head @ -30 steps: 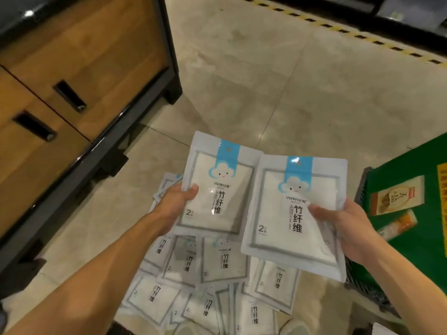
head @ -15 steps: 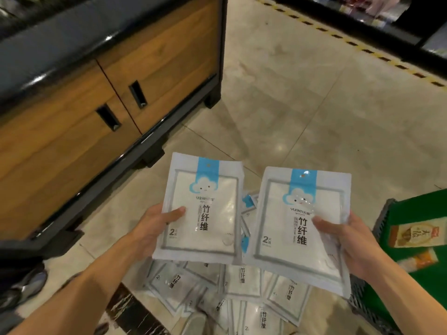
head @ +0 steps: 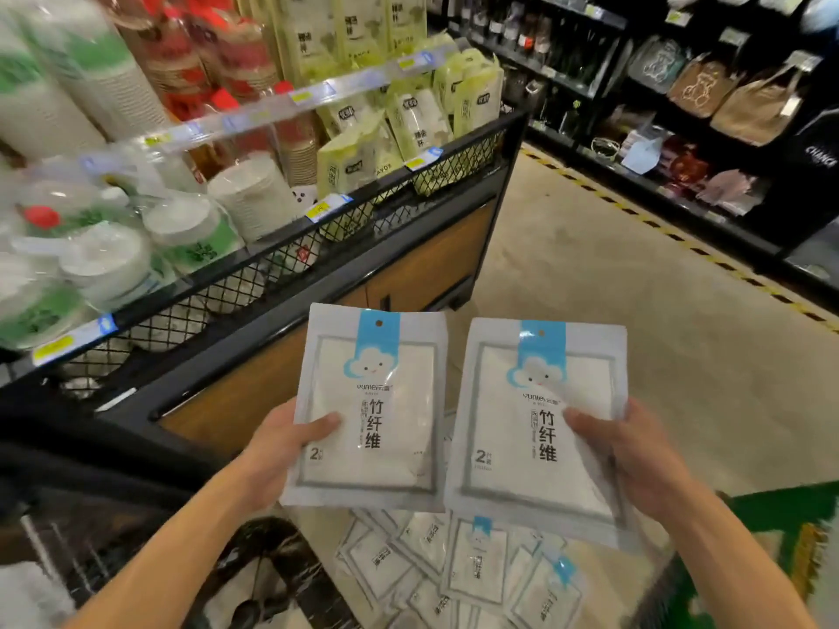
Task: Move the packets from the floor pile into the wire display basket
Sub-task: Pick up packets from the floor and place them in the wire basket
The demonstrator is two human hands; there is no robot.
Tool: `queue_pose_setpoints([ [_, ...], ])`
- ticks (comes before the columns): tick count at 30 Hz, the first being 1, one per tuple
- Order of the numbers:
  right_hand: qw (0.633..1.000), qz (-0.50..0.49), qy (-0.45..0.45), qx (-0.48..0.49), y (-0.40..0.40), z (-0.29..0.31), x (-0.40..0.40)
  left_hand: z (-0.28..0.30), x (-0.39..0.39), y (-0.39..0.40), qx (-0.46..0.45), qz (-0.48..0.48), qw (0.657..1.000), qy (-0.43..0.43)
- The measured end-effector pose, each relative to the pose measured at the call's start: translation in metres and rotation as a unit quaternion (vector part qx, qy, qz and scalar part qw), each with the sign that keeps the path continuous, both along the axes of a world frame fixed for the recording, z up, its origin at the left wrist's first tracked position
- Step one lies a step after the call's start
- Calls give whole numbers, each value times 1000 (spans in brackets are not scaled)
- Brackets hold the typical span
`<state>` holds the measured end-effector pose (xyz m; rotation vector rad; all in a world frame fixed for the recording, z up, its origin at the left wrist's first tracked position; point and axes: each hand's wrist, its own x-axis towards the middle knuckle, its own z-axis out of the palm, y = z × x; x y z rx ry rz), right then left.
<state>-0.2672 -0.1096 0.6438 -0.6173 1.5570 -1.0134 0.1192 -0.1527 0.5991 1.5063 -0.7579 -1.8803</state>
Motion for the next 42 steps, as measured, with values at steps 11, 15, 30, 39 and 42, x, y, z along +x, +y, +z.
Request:
queue_pose_setpoints([
  [11,992,88,7,-95,53,134,61,153,66,138,-119,110,987,10],
  [15,982,145,-27,-121,80,148,82,177,83,215,-145,170,974,-26],
  [30,912,362,-18,-190,200,191,276,198,216,486,-174,373,911,-30],
  [39,864,464,0,-196,265,176,446,173,325,617,-138,476,868,-38],
  [42,862,472,-11,-183,280,164,489,167,349,642,-135,502,853,-42],
])
